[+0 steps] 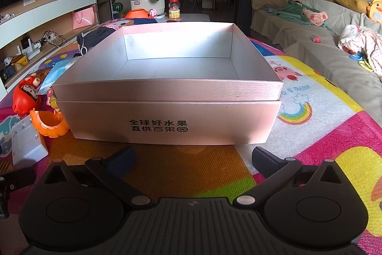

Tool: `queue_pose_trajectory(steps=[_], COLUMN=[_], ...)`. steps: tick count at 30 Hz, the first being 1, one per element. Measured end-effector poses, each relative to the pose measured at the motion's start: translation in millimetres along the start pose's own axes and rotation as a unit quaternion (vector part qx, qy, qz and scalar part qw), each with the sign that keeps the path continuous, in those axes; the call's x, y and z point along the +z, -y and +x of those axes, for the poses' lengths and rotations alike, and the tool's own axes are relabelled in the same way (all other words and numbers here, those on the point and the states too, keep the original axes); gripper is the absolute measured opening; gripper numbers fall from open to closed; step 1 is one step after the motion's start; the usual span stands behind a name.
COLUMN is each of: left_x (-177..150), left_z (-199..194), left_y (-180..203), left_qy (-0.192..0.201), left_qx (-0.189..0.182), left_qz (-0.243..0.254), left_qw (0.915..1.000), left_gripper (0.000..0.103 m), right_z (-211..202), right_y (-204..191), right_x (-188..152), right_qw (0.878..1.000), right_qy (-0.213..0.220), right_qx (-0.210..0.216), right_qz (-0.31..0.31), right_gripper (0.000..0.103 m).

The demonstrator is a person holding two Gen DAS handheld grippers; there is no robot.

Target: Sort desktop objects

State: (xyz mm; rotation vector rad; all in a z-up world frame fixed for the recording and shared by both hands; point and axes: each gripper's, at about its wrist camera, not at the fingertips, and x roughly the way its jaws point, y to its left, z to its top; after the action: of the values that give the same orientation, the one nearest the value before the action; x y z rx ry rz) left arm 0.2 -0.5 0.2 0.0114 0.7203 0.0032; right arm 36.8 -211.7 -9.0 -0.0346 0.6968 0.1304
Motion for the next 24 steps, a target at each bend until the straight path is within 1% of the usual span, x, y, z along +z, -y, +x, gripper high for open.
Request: queue_pose_trajectory(steps=[24], left_x=[1.9], left_z=[3.5], left_y=[2.5], left_qy=[0.001], left_qx=[-0.003], left_qz=[-0.002], left_qw=[1.0000], left_gripper=[0.103], right_z=[0.4], right_y=[-0.2], right_x=[0.1], right_qw=[1.000], right_qy=[0.000], right_qx=[0.000], right_qz=[0.000], right_gripper=[0.103])
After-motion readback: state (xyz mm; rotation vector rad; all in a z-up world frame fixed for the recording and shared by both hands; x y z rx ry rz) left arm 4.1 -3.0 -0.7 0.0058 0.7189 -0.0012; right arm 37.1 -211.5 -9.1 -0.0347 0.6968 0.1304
